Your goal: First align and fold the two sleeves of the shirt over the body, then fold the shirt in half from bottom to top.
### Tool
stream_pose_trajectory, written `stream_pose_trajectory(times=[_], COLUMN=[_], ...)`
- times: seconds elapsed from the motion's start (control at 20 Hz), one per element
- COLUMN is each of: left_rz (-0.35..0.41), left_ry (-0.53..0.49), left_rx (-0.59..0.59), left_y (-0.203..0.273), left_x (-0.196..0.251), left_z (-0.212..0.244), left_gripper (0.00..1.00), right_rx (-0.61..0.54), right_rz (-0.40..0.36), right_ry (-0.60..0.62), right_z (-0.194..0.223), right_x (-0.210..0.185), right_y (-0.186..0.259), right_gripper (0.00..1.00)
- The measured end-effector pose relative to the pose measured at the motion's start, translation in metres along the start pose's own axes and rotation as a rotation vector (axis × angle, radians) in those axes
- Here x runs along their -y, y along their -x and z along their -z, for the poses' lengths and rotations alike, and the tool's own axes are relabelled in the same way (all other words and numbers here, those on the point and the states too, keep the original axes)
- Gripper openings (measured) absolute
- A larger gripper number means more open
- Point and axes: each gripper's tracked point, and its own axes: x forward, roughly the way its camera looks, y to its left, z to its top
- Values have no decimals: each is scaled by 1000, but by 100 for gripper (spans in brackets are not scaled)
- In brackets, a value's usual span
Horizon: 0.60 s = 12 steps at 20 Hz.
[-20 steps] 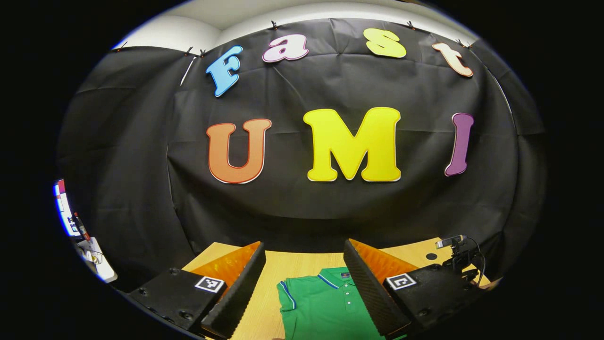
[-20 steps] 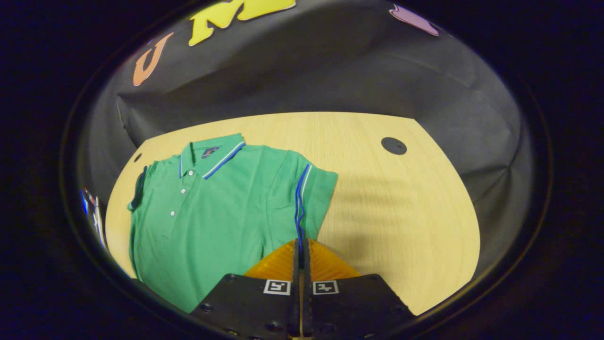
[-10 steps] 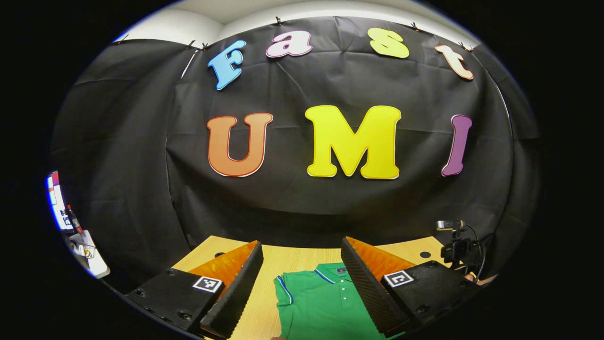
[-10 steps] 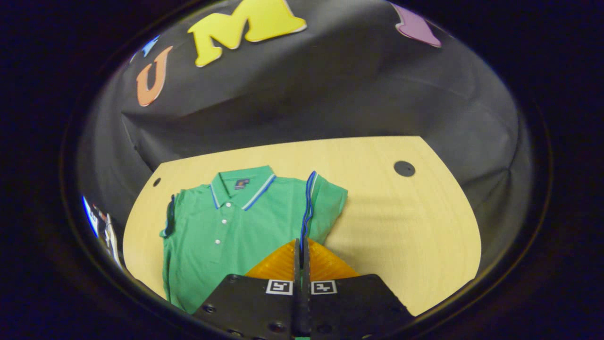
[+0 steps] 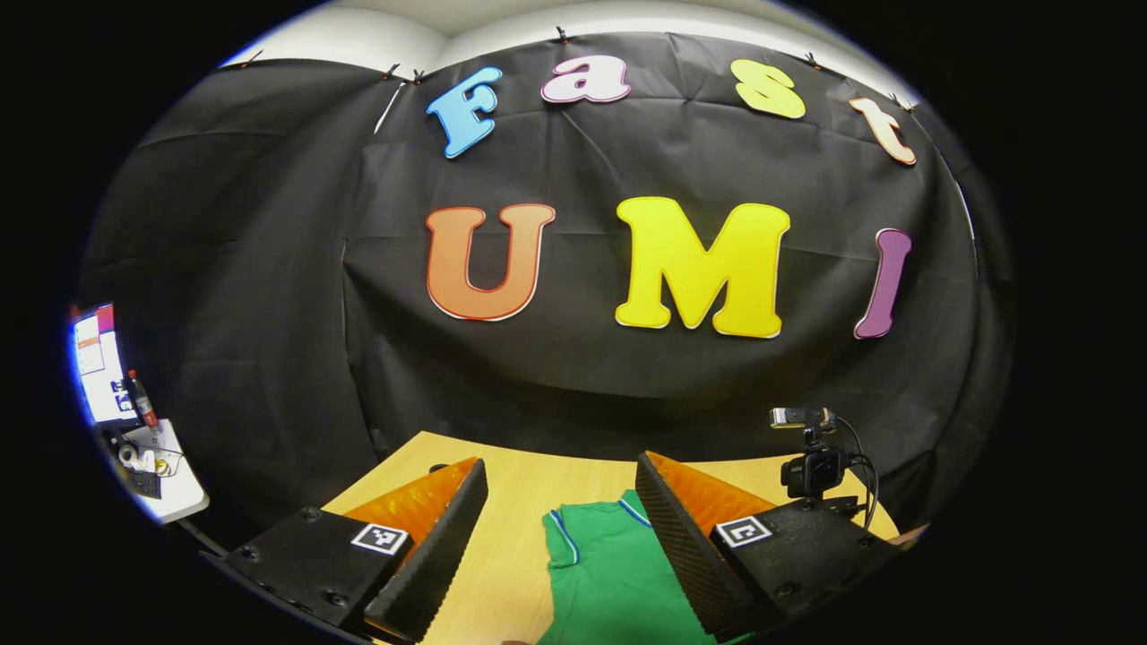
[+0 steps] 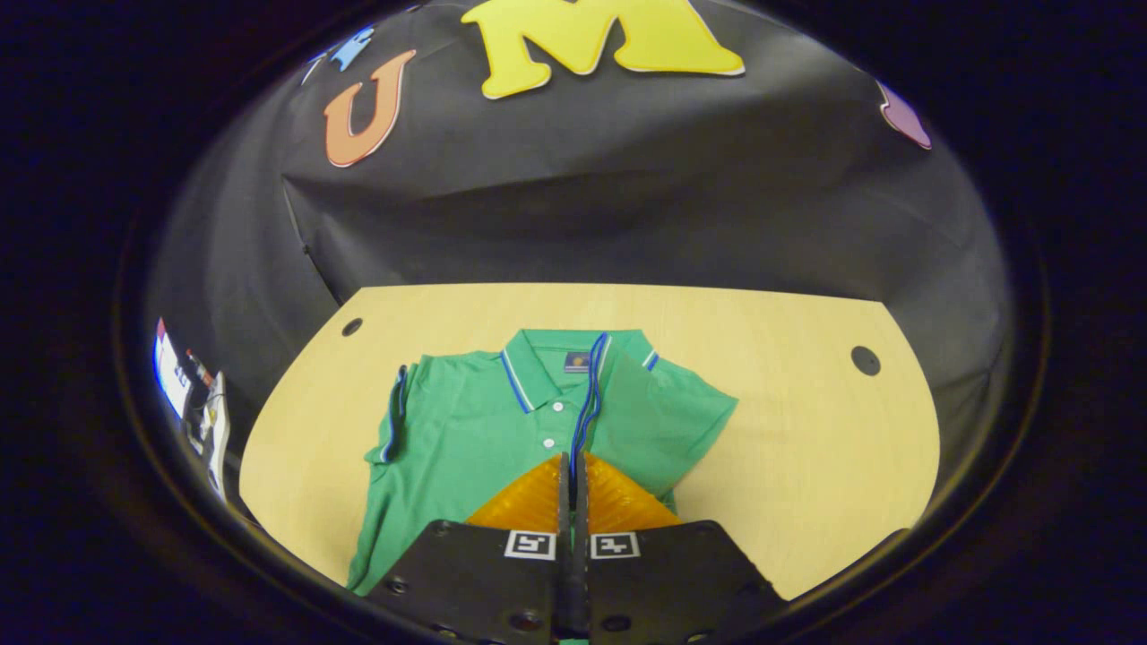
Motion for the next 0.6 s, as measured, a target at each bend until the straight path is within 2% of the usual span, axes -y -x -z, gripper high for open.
stream_pose_trajectory(times=[0.05, 0.1, 0.25, 0.35, 0.45, 0.5, 0.55, 0.6], left_rz=[4, 3, -13, 0, 20, 29, 38, 44], left_ry=[0, 4, 14, 1, -11, -11, -6, 2], left_rx=[-6, -14, -19, -15, -24, -28, -37, -54], left_y=[-1, -4, -8, -14, -21, -24, -30, -35], left_x=[-1, -5, -14, -13, -9, -7, -5, -2], left_z=[3, 6, 10, 15, 23, 25, 28, 33], left_gripper=[100, 100, 100, 100, 100, 100, 100, 100], right_rx=[-15, -16, 53, 109, 163, 186, 210, 232], right_rz=[-28, -50, -32, 42, 70, 78, 86, 94], right_ry=[3, 7, 37, 53, 54, 58, 70, 85], right_z=[4, 5, -6, -10, -11, -12, -13, -15], right_x=[-12, -18, -23, -9, -5, -4, -2, 0], right_y=[-1, -3, 13, 35, 61, 76, 91, 106], right_gripper=[0, 5, 59, 95, 96, 92, 96, 96])
